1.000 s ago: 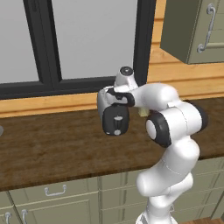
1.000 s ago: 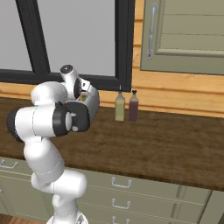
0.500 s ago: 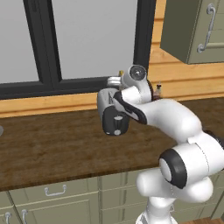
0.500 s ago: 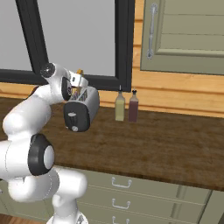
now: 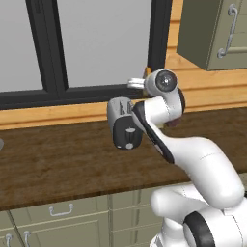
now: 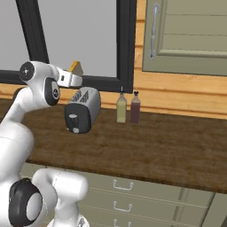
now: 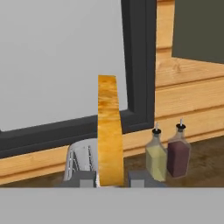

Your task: Start the toaster. Once the lever pops up, take the bread to the plate on the dining counter.

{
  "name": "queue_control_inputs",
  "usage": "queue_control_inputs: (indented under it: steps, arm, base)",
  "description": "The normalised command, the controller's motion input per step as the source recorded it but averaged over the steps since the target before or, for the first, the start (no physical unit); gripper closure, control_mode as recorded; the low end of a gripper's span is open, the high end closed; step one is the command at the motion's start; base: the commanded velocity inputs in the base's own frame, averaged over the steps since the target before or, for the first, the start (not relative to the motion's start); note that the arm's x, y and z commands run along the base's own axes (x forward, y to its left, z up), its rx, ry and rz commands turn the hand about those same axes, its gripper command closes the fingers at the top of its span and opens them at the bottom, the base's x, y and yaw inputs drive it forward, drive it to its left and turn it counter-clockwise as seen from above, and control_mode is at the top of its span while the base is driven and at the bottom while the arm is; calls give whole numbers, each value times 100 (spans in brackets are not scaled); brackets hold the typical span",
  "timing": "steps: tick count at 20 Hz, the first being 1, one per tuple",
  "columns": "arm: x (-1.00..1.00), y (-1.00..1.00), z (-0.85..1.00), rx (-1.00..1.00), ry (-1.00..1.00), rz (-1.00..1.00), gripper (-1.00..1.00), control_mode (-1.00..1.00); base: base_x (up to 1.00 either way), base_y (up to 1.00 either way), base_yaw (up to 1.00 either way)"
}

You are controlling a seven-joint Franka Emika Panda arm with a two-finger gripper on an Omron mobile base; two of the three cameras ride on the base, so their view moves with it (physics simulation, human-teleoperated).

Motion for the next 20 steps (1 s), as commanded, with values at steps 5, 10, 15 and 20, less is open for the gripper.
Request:
queue_control_inputs:
  steps: [5, 10, 15, 20]
  arm:
    - [-46, -1, -1, 0, 0, 0, 100, -100]
    - [-76, -4, -5, 0, 0, 0, 100, 100]
    - [0, 0, 0, 0, 0, 0, 100, 100]
    - [0, 0, 0, 0, 0, 0, 100, 100]
  base:
    - [0, 0, 0]
    - [-20, -5, 0]
    - [-100, -46, -11]
    - [-74, -9, -78]
